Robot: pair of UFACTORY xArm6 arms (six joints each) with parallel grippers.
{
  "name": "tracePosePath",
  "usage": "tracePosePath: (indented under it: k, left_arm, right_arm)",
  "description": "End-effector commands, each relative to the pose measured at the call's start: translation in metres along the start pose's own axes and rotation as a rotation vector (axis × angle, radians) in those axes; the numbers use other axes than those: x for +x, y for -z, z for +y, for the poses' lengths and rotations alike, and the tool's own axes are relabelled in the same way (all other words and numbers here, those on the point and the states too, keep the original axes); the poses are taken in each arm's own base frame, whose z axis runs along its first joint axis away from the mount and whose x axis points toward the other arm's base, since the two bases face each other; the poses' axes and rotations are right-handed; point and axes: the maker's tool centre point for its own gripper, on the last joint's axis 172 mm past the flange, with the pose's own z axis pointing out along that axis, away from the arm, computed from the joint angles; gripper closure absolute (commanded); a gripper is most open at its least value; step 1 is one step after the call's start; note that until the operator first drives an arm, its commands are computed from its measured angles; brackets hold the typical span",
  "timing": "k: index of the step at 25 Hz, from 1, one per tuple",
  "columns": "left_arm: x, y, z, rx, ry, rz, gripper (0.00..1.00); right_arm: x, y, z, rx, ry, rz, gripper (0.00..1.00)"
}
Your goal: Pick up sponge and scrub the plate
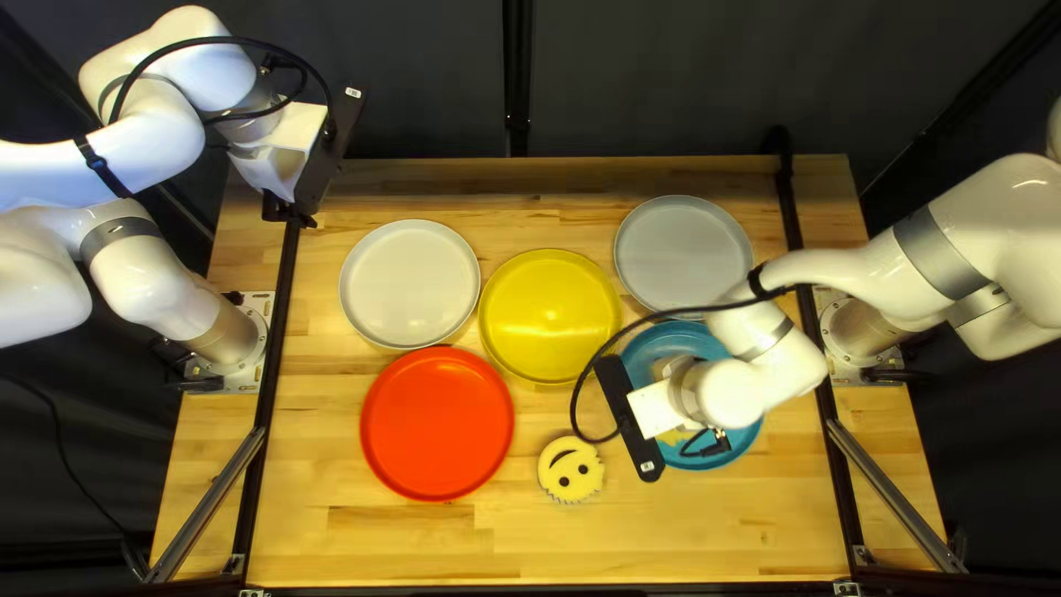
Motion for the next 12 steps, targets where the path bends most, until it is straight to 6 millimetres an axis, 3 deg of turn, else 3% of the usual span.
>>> tracePosePath:
  k: [1, 7, 12]
  left_arm:
    - [0.0, 0.0, 0.0, 0.0, 0.0, 0.0, 0.0]
    - [0.0, 0.0, 0.0, 0.0, 0.0, 0.0, 0.0]
    - [0.0, 0.0, 0.0, 0.0, 0.0, 0.0, 0.0]
  right_arm:
    - [-0.012, -0.006, 0.022, 0.003, -0.002, -0.005, 1.0]
    - [-0.016, -0.007, 0.027, 0.01, -0.015, -0.01, 1.0]
    - [-0.011, 0.003, -0.001, 0.005, -0.009, -0.002, 1.0]
